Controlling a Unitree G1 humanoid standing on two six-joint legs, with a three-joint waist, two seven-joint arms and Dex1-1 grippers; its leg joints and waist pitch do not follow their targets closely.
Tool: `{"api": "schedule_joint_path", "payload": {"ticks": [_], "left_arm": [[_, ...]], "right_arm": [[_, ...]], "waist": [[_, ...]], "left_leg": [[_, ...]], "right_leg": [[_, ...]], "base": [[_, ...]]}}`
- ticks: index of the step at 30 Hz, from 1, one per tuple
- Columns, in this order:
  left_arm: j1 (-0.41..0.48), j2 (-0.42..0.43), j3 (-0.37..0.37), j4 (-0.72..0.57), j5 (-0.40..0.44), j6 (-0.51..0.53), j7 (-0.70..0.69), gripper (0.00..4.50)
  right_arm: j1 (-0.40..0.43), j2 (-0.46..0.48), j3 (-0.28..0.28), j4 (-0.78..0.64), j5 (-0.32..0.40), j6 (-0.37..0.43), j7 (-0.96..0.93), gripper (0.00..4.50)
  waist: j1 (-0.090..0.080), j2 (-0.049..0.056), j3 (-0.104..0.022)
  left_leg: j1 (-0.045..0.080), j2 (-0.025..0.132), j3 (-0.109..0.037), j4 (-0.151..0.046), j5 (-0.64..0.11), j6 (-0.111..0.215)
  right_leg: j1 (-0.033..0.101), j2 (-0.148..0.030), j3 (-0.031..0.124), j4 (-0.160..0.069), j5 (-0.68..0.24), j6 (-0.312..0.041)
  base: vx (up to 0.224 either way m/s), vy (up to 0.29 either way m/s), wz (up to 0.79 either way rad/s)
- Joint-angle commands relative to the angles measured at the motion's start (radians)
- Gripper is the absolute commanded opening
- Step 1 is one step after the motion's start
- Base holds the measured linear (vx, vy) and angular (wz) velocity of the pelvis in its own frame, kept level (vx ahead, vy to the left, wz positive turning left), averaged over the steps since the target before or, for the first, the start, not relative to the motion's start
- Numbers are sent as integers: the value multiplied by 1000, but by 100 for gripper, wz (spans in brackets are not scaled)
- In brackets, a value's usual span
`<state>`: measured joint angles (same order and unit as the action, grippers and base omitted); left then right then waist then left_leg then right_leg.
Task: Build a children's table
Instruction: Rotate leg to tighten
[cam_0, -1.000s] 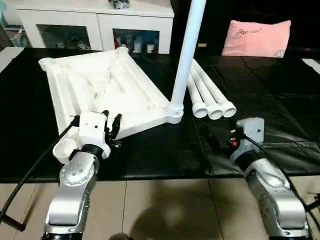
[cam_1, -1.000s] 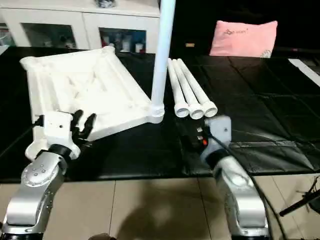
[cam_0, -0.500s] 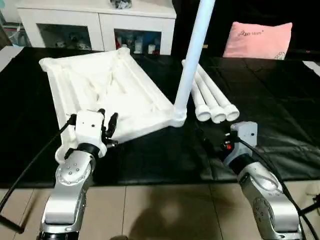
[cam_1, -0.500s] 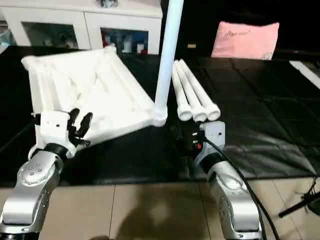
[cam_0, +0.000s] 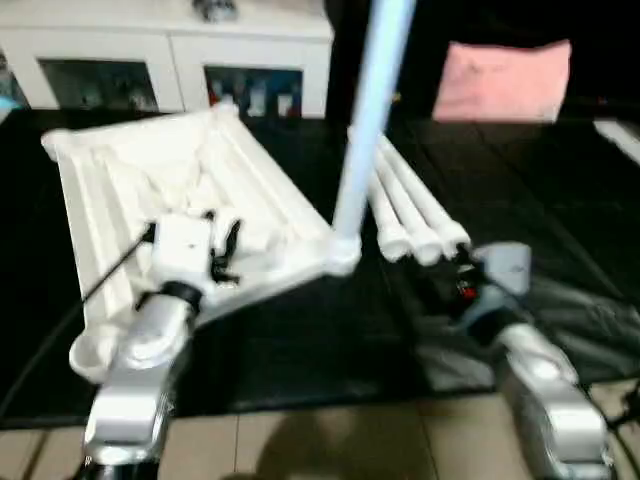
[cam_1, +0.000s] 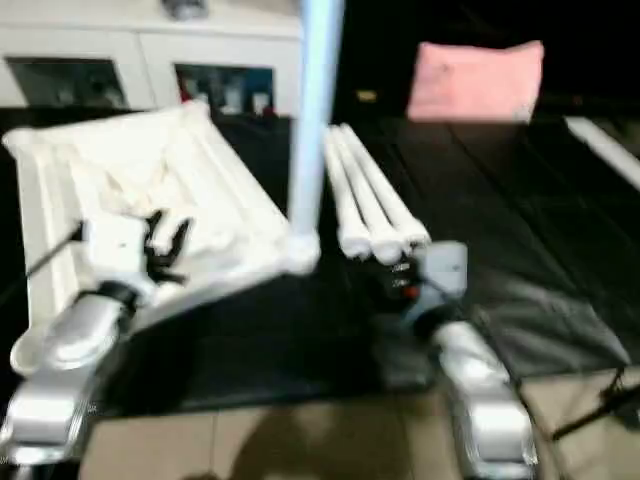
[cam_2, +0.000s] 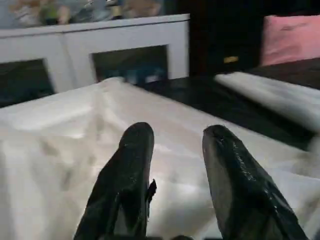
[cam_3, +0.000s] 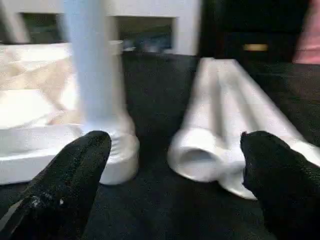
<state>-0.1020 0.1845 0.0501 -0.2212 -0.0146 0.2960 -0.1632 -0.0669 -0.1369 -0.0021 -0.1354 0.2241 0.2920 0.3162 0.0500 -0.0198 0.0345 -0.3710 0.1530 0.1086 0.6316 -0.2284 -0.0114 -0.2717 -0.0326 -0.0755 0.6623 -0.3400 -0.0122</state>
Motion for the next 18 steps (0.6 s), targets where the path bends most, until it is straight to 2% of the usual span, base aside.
{"api": "schedule_joint_path", "payload": {"ticks": [1,2,3,4,5,6,7,8,9,10,11,12,13,14,15,16,17,18], "left_arm": [[-4,-9,-20,-8,2,0,3,182],[-2,-13,-19,-8,0,2,4,182],[0,-16,-18,-9,-3,3,6,182],[2,-18,-18,-9,-4,4,8,182],[3,-19,-19,-10,-6,5,10,182],[4,-18,-19,-10,-6,4,11,182],[5,-18,-19,-10,-7,4,11,182],[9,-18,-16,-11,-9,4,10,182],[9,-18,-16,-11,-9,4,10,182],[13,-19,-12,-10,-10,2,7,182],[13,-19,-12,-10,-10,2,7,182],[18,-18,-11,-8,-10,-1,6,182],[19,-18,-11,-7,-10,-2,6,182],[20,-19,-11,-7,-9,-2,6,182],[20,-19,-11,-7,-9,-1,6,182],[20,-21,-11,-7,-8,-1,5,182],[19,-22,-12,-6,-7,0,5,182],[19,-23,-14,-6,-7,0,5,182]], "right_arm": [[8,-22,-18,-4,-1,-4,9,450],[8,-26,-14,-5,-4,-6,13,450],[8,-30,-10,-6,-9,-8,16,450],[8,-35,-4,-6,-17,-12,18,450],[8,-38,-1,-6,-22,-15,18,450],[7,-41,2,-5,-27,-18,18,450],[7,-42,3,-4,-30,-20,18,450],[5,-41,4,-2,-29,-20,18,450],[5,-41,4,-2,-29,-20,18,450],[4,-39,2,0,-20,-17,20,450],[4,-39,2,0,-20,-17,20,450],[6,-35,-4,-1,-9,-11,20,450],[6,-34,-5,-1,-6,-9,20,450],[7,-34,-7,-2,-4,-9,19,450],[7,-34,-8,-2,-3,-9,19,450],[9,-32,-11,-2,6,-6,18,450],[10,-31,-15,-2,13,-4,17,450],[11,-30,-17,-2,17,-2,17,450]], "waist": [[-36,32,-70],[-39,20,-64],[-36,9,-54],[-32,-17,-40],[-27,-39,-38],[13,-56,-29],[27,-58,-33],[37,-54,-34],[38,-44,-30],[23,-20,-24],[14,-14,-24],[-4,1,-34],[-15,5,-33],[-24,7,-41],[-25,3,-39],[-19,-4,-42],[-12,-6,-42],[-6,-16,-48]], "left_leg": [[174,176,-154,-73,260,507],[151,177,-138,-81,264,517],[103,145,-80,-104,176,481],[59,80,-17,-101,-7,379],[34,37,8,-90,-137,300],[9,-11,38,-17,-235,176],[-8,3,18,10,-182,134],[-24,14,10,19,-101,86],[-20,23,7,0,-85,73],[10,43,18,-83,-119,45],[28,51,17,-101,-176,40],[75,70,4,-116,-268,35],[85,78,-5,-125,-307,38],[101,84,-14,-130,-309,65],[102,77,-7,-129,-291,102],[68,54,11,-116,-216,130],[52,42,22,-109,-178,135],[23,27,32,-93,-108,136]], "right_leg": [[-152,-51,15,65,-46,40],[-158,-59,26,75,-15,65],[-146,-57,32,65,59,83],[-117,-69,52,-28,143,41],[-81,-93,81,-87,121,39],[-31,-185,153,-169,-227,-19],[-2,-217,168,-185,-370,-53],[14,-212,170,-192,-505,-101],[10,-200,155,-188,-507,-122],[-12,-112,83,-162,-391,-156],[-23,-90,67,-149,-342,-163],[-44,-68,46,-125,-223,-194],[-48,-62,39,-115,-170,-210],[-48,-64,32,-105,-56,-233],[-48,-73,35,-107,8,-249],[-9,-88,50,-116,53,-261],[8,-95,58,-125,51,-264],[41,-103,71,-140,5,-249]], "base": [[94,34,-4],[0,0,0],[0,0,0],[0,0,0],[-8,-78,0],[-8,-78,0],[10,-82,1],[0,0,0],[0,0,0],[0,0,0],[83,8,12],[65,26,9],[62,48,8],[59,55,5],[59,55,5],[73,48,3],[0,0,0],[0,0,0]]}}
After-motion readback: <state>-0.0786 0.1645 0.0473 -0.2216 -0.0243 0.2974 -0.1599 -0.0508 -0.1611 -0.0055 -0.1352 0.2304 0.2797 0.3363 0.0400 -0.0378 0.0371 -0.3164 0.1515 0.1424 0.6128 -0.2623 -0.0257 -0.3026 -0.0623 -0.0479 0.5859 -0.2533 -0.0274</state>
